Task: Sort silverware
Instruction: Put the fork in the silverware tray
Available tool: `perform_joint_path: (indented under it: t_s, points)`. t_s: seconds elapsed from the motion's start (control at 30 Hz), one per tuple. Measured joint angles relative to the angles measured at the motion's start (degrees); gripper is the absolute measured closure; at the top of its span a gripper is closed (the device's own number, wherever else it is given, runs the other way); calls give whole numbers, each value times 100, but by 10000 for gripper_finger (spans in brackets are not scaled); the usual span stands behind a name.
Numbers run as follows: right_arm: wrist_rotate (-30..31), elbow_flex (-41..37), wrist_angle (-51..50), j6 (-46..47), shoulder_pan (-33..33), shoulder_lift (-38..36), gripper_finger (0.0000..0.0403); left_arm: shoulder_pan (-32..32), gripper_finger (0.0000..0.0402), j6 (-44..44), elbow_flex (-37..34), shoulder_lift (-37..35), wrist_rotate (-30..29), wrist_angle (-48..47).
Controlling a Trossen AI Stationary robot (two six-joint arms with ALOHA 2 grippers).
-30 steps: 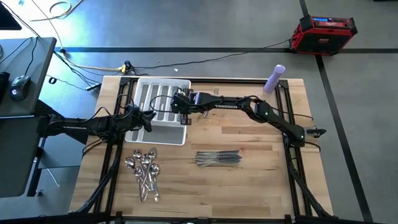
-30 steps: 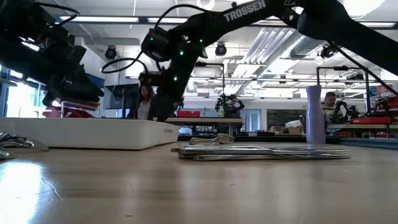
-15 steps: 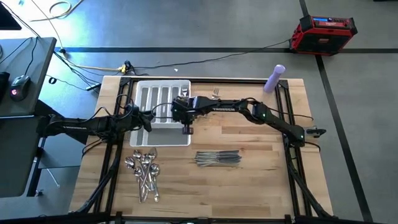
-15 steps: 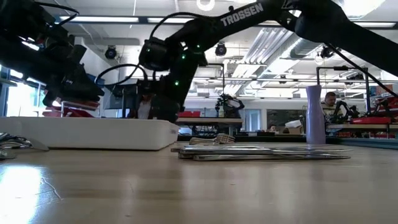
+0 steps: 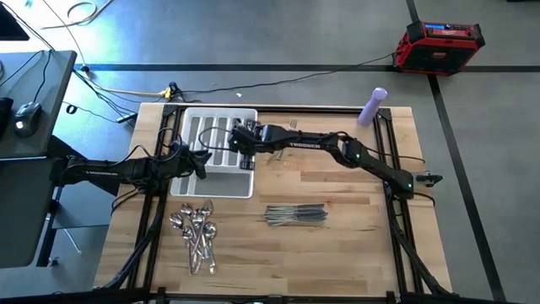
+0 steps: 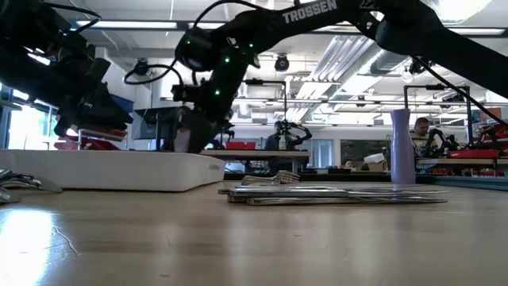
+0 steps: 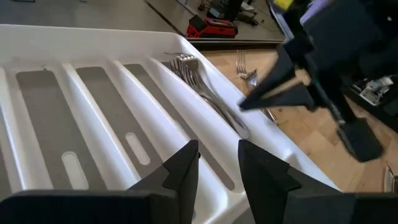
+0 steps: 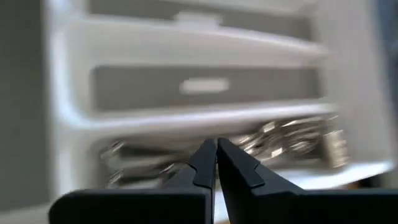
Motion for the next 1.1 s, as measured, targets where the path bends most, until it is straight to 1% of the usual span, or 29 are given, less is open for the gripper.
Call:
perform_joint_path:
  t_s: [0.13, 0.27, 0.4, 0.5, 0.6, 0.73, 0.77, 0.83, 0.9, 0.97, 1.1]
  points:
    - [-382, 0, -529, 175, -100, -8, 403, 0, 304, 0, 0, 0, 13, 6]
    - [-439, 0, -564, 110, -113, 49, 403, 0, 304, -2, 0, 0, 11, 15]
    - [-480, 14, -285, -59, -85, 306, 403, 0, 304, -12, 0, 0, 11, 9]
    - [-503, 26, -261, -210, -71, 442, 403, 0, 304, -13, 0, 0, 11, 3]
    - [-571, 26, -224, -428, -24, 449, 403, 0, 304, -9, 0, 0, 13, 4]
    - [-791, 57, 229, -460, -11, 321, 403, 0, 304, -9, 0, 0, 12, 2]
    - [-791, 48, 413, -453, -13, 291, 403, 0, 304, -9, 0, 0, 13, 0]
    - [-578, 70, 672, -419, -16, 122, 403, 0, 304, -7, 0, 0, 13, 1]
    - [-329, 74, 705, -294, -45, -151, 403, 0, 304, -4, 0, 0, 13, 1]
    - [-218, 118, 805, -115, -134, -291, 403, 0, 304, -3, 0, 0, 13, -2]
    - [-197, 64, 520, 280, -332, -197, 403, 0, 304, -2, 0, 0, 13, -12]
